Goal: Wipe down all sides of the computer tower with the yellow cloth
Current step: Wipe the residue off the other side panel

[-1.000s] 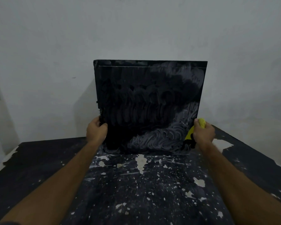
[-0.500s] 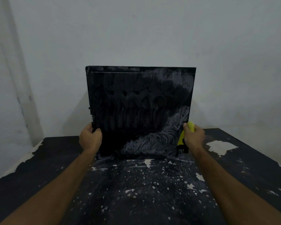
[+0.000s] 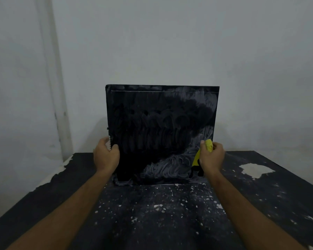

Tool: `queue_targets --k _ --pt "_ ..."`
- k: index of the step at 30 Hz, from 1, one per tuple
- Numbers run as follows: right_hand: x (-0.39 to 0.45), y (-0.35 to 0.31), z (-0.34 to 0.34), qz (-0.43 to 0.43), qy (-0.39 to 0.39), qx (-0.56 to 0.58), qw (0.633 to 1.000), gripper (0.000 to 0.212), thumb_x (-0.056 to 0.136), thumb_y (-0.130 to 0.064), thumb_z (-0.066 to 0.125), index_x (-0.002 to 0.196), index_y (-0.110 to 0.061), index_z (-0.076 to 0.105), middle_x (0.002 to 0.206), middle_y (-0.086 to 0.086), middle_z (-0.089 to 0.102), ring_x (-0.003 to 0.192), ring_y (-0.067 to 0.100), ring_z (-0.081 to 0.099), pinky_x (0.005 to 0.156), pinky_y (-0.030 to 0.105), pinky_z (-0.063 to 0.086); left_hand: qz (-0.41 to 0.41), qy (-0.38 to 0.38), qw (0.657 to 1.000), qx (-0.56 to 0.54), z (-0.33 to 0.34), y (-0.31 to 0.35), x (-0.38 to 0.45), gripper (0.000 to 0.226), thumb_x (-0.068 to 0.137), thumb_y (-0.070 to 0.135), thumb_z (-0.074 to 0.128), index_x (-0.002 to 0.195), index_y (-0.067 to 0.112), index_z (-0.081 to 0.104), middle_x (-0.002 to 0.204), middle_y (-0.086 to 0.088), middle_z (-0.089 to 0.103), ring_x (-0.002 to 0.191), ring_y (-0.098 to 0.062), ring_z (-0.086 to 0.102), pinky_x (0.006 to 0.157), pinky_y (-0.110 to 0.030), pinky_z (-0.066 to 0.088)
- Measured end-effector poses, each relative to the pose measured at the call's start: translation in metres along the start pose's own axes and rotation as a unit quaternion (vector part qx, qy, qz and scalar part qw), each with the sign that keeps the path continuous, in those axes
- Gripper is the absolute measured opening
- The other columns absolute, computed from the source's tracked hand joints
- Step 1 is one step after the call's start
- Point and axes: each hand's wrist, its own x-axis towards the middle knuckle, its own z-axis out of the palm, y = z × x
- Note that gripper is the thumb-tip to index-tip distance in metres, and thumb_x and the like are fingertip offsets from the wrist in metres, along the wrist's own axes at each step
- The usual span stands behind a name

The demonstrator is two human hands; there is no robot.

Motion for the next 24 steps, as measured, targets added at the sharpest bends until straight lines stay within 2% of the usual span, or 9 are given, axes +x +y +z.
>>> queue_targets --k 2,4,6,8,11,15,18,20,24 --pt "-0.012 -0.017 0.001 -0.024 -0.021 0.032 0.999 0.029 0.098 -0.036 0.067 0.107 -0.012 0.054 0.097 0.006 0.056 0.079 0.016 0.056 0.069 0.032 0.042 0.074 0.017 0.997 -0.01 0.002 0.009 -0.004 0.034 0.093 0.008 0.063 0.127 0.011 0.06 0.121 -0.008 0.061 0.106 -0.028 0.06 0.09 -0.044 0.054" --pt "-0.021 -0.035 0.001 -0.044 -0.044 0.058 0.996 0.03 0.098 -0.038 0.067 0.104 -0.011 0.053 0.088 0.0 0.054 0.073 0.01 0.053 0.064 0.03 0.041 0.121 -0.013 0.992 -0.039 0.003 0.023 -0.013 0.023 0.097 0.006 0.061 0.119 0.014 0.062 0.111 -0.004 0.062 0.09 -0.02 0.06 0.078 -0.032 0.053" --pt "-0.03 -0.054 0.002 -0.065 -0.075 0.077 0.992 0.036 0.097 -0.043 0.066 0.101 -0.01 0.053 0.084 0.0 0.051 0.07 0.013 0.052 0.061 0.028 0.044 0.141 -0.075 0.985 -0.064 0.009 0.037 -0.022 0.013 0.102 0.011 0.06 0.11 0.018 0.066 0.101 0.001 0.067 0.086 -0.011 0.063 0.074 -0.023 0.051" --pt "-0.036 -0.072 0.004 -0.062 -0.114 0.093 0.987 0.037 0.099 -0.047 0.06 0.098 -0.011 0.051 0.083 0.001 0.049 0.07 0.015 0.051 0.062 0.029 0.045 0.143 -0.17 0.971 -0.087 0.018 0.053 -0.029 0.01 0.103 0.016 0.061 0.105 0.02 0.07 0.098 0.001 0.071 0.087 -0.013 0.068 0.076 -0.026 0.054" --pt "-0.048 -0.101 0.009 -0.011 -0.189 0.114 0.975 0.044 0.103 -0.055 0.047 0.098 -0.012 0.05 0.087 0.004 0.05 0.076 0.016 0.054 0.067 0.028 0.045 0.13 -0.312 0.933 -0.121 0.033 0.074 -0.04 0.018 0.098 0.029 0.07 0.115 0.023 0.07 0.103 -0.002 0.072 0.091 -0.021 0.071 0.081 -0.034 0.059" --pt "-0.059 -0.123 0.017 0.11 -0.309 0.179 0.927 0.057 0.105 -0.057 0.036 0.099 -0.007 0.061 0.098 0.011 0.065 0.089 0.025 0.065 0.075 0.035 0.055 0.131 -0.419 0.889 -0.127 0.047 0.1 -0.061 0.061 0.082 0.045 0.082 0.134 0.022 0.061 0.123 0.007 0.07 0.109 -0.008 0.069 0.091 -0.027 0.058" --pt "-0.052 -0.12 0.022 0.161 -0.327 0.217 0.906 0.045 0.107 -0.042 0.042 0.12 -0.004 0.064 0.12 0.02 0.064 0.101 0.028 0.065 0.086 0.044 0.057 0.146 -0.392 0.899 -0.129 0.051 0.106 -0.058 0.034 0.095 0.027 0.074 0.127 0.02 0.066 0.115 0.006 0.075 0.106 -0.006 0.071 0.089 -0.025 0.058" --pt "-0.041 -0.113 0.019 0.108 -0.355 0.206 0.906 0.035 0.103 -0.024 0.054 0.127 0.0 0.061 0.125 0.024 0.062 0.106 0.026 0.063 0.089 0.042 0.053 0.109 -0.384 0.905 -0.15 0.048 0.109 -0.053 0.016 0.102 0.017 0.062 0.117 0.019 0.07 0.106 0.005 0.077 0.099 -0.004 0.072 0.084 -0.021 0.055" --pt "-0.029 -0.1 0.005 -0.084 -0.401 0.071 0.909 0.018 0.096 -0.016 0.071 0.113 -0.011 0.073 0.104 0.006 0.076 0.089 0.011 0.07 0.071 0.023 0.054 -0.024 -0.38 0.898 -0.22 0.041 0.112 -0.047 0.031 0.1 0.0 0.044 0.1 0.017 0.069 0.092 0.007 0.073 0.088 -0.01 0.067 0.074 -0.022 0.053"
